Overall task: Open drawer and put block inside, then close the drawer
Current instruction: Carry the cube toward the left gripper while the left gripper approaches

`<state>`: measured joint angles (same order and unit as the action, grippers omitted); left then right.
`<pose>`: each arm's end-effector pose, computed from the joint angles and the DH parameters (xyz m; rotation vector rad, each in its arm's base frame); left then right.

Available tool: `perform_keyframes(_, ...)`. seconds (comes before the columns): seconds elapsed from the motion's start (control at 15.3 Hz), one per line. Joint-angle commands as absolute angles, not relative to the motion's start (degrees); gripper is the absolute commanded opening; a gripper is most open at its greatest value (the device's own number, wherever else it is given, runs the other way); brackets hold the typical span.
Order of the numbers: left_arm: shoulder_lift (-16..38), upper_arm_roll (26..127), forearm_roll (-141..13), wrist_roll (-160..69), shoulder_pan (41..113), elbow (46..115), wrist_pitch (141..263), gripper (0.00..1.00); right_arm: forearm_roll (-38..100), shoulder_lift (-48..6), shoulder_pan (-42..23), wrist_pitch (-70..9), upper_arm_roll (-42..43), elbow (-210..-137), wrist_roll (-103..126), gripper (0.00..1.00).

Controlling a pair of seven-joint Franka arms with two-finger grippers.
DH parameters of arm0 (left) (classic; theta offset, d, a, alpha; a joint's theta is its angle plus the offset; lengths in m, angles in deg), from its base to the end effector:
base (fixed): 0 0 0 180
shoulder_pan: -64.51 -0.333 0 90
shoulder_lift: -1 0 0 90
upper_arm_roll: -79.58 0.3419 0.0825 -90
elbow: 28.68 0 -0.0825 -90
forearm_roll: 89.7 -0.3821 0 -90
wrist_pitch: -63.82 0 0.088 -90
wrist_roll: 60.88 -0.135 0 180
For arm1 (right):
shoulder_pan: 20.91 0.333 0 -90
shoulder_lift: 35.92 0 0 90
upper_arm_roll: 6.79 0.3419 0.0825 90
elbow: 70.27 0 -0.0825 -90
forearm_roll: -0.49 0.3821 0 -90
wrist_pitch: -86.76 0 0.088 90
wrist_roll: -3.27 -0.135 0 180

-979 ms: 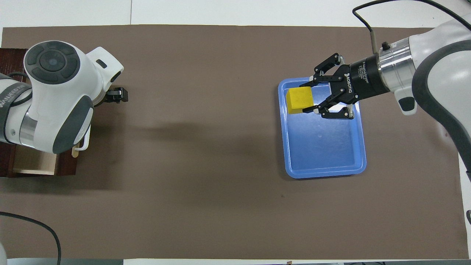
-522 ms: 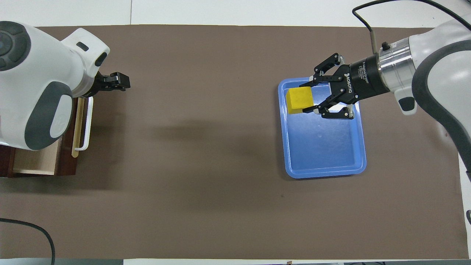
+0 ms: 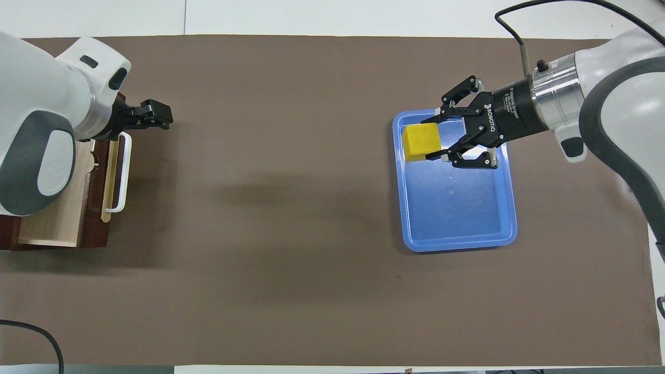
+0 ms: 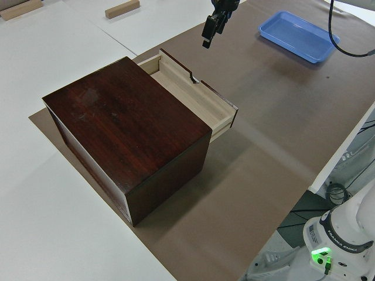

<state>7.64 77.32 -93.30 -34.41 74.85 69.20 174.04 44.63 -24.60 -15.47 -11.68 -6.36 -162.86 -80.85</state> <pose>0.5998 -0.1268 0.5217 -3.0982 -0.3481 -0.1754 0.6099 0.1468 0.5307 -1.8487 1.7621 0.8045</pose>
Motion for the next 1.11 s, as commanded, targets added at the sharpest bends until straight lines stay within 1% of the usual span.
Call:
perform_keyframes(0.0,6.4,77.1,-90.2,-30.3,73.3,70.6,173.1,1.0,43.9,-25.5,-15.6,-12.6,-6.2,-163.8,-79.4,0.0)
perform_keyframes(0.13,6.1,77.2,-88.9,-29.1,73.3,69.9,173.1,1.0,43.9,-25.5,-15.6,-12.6,-6.2,-163.6,-79.3,0.0)
perform_keyframes(0.26,5.0,77.3,-88.9,-22.6,73.1,69.9,173.2,1.0,43.9,-25.5,-15.5,-13.4,-6.2,-163.6,-79.0,0.0)
perform_keyframes(0.52,4.8,77.2,-89.0,-9.8,72.6,70.0,173.2,1.0,43.9,-25.5,-14.9,-14.4,-6.2,-163.7,-79.0,0.0)
perform_keyframes(0.65,4.9,77.1,-88.9,-2.6,73.0,69.3,172.9,1.0,44.0,-25.5,-13.0,-16.0,-6.2,-163.9,-79.9,0.0)
perform_keyframes(0.78,4.8,76.7,-88.8,7.5,73.3,68.9,171.5,1.0,44.0,-25.6,-11.0,-19.3,-6.2,-165.0,-81.9,0.0)
perform_keyframes(0.91,4.7,76.6,-88.8,12.5,74.6,68.6,169.3,1.0,44.2,-25.6,-8.7,-21.4,-6.2,-165.3,-83.0,0.0)
perform_keyframes(1.04,5.0,76.6,-88.9,19.4,74.9,66.5,167.3,1.0,44.3,-24.8,-6.5,-24.6,-6.1,-165.3,-85.1,0.0)
